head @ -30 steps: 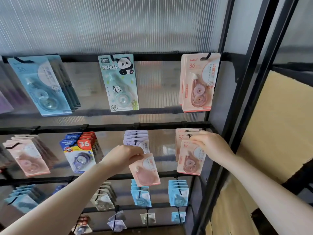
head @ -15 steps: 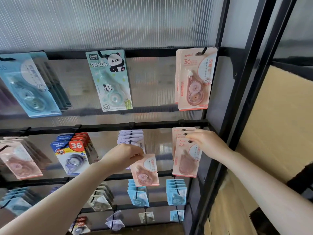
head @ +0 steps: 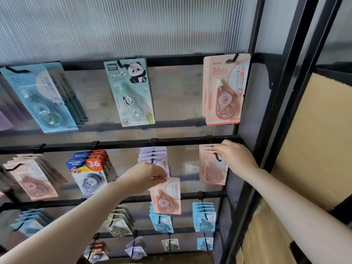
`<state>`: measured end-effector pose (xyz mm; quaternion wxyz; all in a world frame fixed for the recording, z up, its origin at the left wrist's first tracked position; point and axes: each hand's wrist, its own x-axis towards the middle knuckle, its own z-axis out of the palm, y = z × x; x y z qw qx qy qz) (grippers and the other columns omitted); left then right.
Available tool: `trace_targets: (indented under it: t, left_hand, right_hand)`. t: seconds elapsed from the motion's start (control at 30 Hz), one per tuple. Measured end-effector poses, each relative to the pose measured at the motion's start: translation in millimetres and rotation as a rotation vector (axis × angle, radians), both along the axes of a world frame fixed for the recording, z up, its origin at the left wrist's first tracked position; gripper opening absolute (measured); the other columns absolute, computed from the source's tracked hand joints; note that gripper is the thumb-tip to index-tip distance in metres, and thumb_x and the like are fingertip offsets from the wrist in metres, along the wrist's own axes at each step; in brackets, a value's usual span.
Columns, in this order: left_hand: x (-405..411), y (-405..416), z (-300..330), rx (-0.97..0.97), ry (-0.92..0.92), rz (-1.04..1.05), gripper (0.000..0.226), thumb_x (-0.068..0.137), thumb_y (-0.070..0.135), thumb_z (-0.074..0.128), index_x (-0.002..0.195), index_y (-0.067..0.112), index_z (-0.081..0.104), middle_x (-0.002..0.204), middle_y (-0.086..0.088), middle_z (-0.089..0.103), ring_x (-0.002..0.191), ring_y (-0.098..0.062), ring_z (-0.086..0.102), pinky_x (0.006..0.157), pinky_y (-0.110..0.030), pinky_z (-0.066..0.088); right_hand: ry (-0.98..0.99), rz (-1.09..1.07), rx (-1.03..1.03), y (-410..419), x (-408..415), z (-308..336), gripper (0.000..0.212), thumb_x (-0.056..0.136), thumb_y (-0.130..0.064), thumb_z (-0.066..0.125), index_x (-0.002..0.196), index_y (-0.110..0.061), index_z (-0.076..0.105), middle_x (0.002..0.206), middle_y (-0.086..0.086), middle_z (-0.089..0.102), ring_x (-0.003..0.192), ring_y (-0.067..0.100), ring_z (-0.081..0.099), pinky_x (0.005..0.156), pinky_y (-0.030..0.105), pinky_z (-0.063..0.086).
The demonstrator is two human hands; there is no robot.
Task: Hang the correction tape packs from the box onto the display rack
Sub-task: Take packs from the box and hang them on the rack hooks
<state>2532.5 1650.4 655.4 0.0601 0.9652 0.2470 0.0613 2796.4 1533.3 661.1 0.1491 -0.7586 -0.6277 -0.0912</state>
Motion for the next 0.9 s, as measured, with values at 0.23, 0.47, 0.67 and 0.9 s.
trace_targets:
  t: [0.23, 0.47, 0.67, 0.9]
  left_hand:
    - [17, -8, 6, 0.013, -0.022, -0.034, 0.019, 0.092, 0.030, 0.055, 0.102, 0.025, 0.070, 0.097, 0.011, 0.070, 0.073, 0.000, 0.051, 0.058, -0.006, 0.032]
    - [51, -23, 23, 0.024, -0.084, -0.079, 0.022, 0.093, 0.028, 0.054, 0.108, 0.020, 0.069, 0.109, 0.008, 0.068, 0.095, -0.012, 0.062, 0.071, -0.018, 0.040]
    - [85, -33, 29, 0.025, -0.211, -0.115, 0.023, 0.093, 0.026, 0.054, 0.110, 0.020, 0.069, 0.110, 0.005, 0.068, 0.096, -0.016, 0.062, 0.076, -0.025, 0.046]
    - [117, -43, 27, 0.028, -0.286, -0.124, 0.027, 0.095, 0.028, 0.051, 0.116, 0.022, 0.066, 0.120, 0.003, 0.064, 0.106, -0.015, 0.059, 0.081, -0.021, 0.041]
  right_hand:
    - [-0.035, -0.086, 0.105, -30, 5, 5, 0.033, 0.095, -0.018, 0.050, 0.127, -0.019, 0.056, 0.117, 0.002, 0.058, 0.105, 0.019, 0.056, 0.078, 0.027, 0.047]
    - [-0.028, -0.162, 0.133, -65, 14, 0, 0.030, 0.094, -0.014, 0.050, 0.122, -0.017, 0.061, 0.112, 0.002, 0.061, 0.099, 0.020, 0.060, 0.072, 0.027, 0.047]
    - [-0.008, -0.206, 0.140, -85, 24, -8, 0.024, 0.090, -0.008, 0.055, 0.111, -0.012, 0.067, 0.102, 0.007, 0.065, 0.089, 0.024, 0.063, 0.069, 0.035, 0.054]
    - [-0.049, -0.223, 0.127, -85, 26, -12, 0.022, 0.090, -0.009, 0.054, 0.107, -0.012, 0.068, 0.099, 0.006, 0.064, 0.088, 0.023, 0.063, 0.068, 0.035, 0.054]
